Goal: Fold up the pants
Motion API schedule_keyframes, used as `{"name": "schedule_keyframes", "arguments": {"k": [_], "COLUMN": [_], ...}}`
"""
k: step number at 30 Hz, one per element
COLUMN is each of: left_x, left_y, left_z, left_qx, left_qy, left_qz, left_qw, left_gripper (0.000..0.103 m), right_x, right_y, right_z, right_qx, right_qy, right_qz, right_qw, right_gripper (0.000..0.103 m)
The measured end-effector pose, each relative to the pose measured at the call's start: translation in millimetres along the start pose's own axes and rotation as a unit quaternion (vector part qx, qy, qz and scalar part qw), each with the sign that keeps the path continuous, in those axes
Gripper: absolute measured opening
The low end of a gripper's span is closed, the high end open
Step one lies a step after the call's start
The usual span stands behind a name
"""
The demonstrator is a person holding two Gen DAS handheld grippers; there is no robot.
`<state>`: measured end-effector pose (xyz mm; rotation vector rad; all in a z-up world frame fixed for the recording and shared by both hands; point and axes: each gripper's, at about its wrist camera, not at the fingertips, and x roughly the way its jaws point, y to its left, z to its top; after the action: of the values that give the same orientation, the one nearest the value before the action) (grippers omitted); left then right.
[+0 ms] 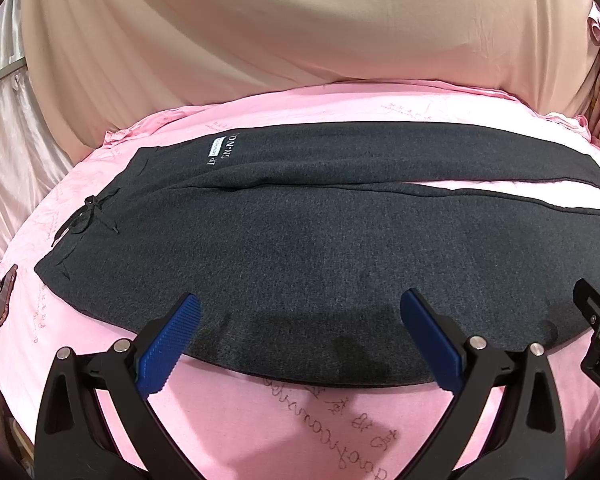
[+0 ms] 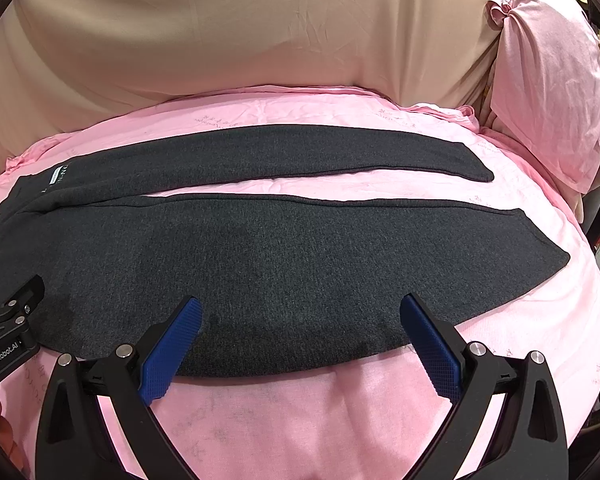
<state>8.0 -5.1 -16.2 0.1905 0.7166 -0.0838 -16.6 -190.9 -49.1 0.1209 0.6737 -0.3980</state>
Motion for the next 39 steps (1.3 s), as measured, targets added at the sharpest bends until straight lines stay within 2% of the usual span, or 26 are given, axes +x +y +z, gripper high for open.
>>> {"name": "schedule_keyframes", "arguments": {"k": [35,39], "left_x": [3.4,2.7], "left_y": [-1.0,-0.4], "left_z": [1.8,3.4], "left_qx": [0.004,0.004], "left_qy": [-0.001,-0.003], "left_qz": [0.002,0.005], "left_qw": [1.0000,1.0000], "left_gripper": [0.098,0.098], "right_x": [4.0,0.7], "right_y": [1.8,-6.7], "right_z": [0.2,2.4], "right_qx": [0.001,0.012], "right_qy": [0.008,-0.001], "right_qz": [0.001,0.017], "right_qw": [1.000,1.000], "right_gripper": [0.098,0.098]}}
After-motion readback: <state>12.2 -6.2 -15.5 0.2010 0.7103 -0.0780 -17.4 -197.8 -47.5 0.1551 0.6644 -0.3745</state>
